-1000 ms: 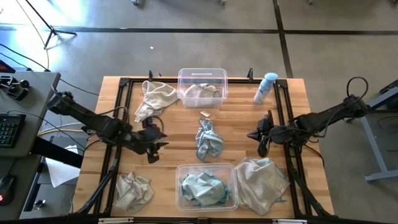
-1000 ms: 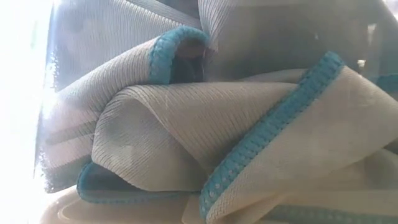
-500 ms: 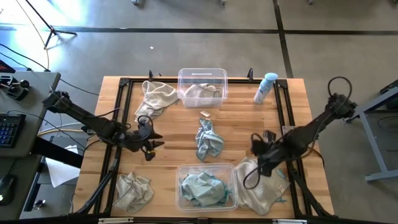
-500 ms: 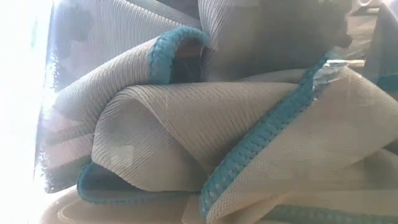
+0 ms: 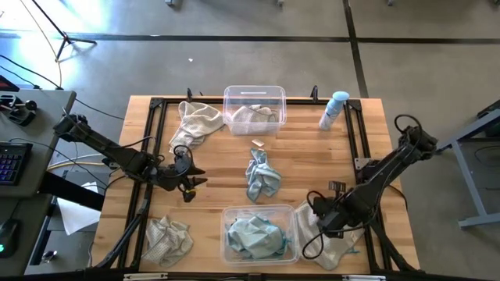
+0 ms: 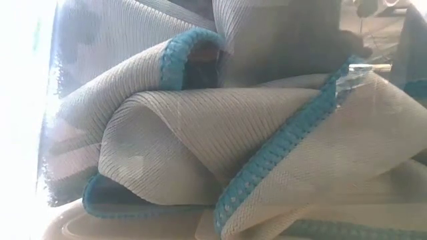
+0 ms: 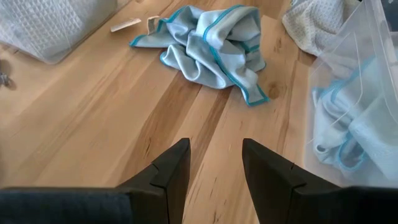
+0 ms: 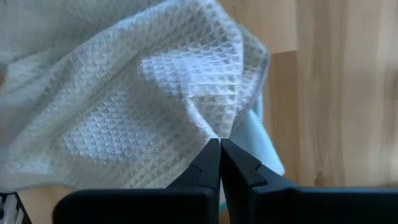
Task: Sort microfiber towel by color & place in baskets
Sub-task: Put the bottom right white towel into the top transparent bin
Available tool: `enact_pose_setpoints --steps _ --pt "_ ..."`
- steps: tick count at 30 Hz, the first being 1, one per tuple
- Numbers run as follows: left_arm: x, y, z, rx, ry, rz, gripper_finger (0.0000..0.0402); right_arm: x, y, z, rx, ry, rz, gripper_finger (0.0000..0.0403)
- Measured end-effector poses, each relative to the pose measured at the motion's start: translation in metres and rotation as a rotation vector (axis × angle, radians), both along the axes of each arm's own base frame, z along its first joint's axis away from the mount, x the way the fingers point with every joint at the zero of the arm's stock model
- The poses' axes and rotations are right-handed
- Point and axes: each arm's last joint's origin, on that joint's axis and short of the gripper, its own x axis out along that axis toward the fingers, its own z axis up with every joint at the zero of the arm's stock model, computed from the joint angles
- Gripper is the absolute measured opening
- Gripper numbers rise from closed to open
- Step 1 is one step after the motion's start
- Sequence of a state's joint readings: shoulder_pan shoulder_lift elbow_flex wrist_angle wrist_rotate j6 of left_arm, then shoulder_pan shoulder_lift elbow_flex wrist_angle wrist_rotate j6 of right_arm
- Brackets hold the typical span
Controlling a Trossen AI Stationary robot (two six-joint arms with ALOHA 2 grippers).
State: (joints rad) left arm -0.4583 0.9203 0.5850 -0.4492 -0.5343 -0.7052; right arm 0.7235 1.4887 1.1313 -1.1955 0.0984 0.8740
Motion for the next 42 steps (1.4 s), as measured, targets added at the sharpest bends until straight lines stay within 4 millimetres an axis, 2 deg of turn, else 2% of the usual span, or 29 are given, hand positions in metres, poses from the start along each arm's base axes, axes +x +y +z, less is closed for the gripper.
enact_pose_setpoints --steps 11,14,19,28,32,36,42 --pt "0.001 0.0 0.0 -0.026 -0.012 0.018 0.0133 0.005 0.008 -0.004 0.034 -0.04 0.069 0.0137" --pt "0.001 0.0 0.0 -0.031 -0.013 0.021 0.0133 0.004 0.015 -0.004 0.052 -0.065 0.126 0.0151" --pt "0.001 0.0 0.0 -0.031 -0.014 0.022 0.0133 0.002 0.021 -0.009 0.011 -0.07 0.144 0.0154" --pt "0.001 0.0 0.001 -0.046 -0.02 0.032 0.0133 0.009 0.031 -0.036 -0.066 0.01 0.186 0.0154" --pt "0.001 -0.001 0.001 -0.051 -0.03 0.032 0.0133 0.01 0.031 -0.04 -0.089 0.021 0.187 0.0142" --pt "0.002 -0.001 0.003 -0.058 -0.043 0.032 0.0133 0.011 0.03 -0.04 -0.113 0.001 0.186 0.0109" --pt "0.002 -0.001 0.003 -0.058 -0.043 0.032 0.0133 0.011 0.03 -0.04 -0.113 -0.006 0.154 0.0013"
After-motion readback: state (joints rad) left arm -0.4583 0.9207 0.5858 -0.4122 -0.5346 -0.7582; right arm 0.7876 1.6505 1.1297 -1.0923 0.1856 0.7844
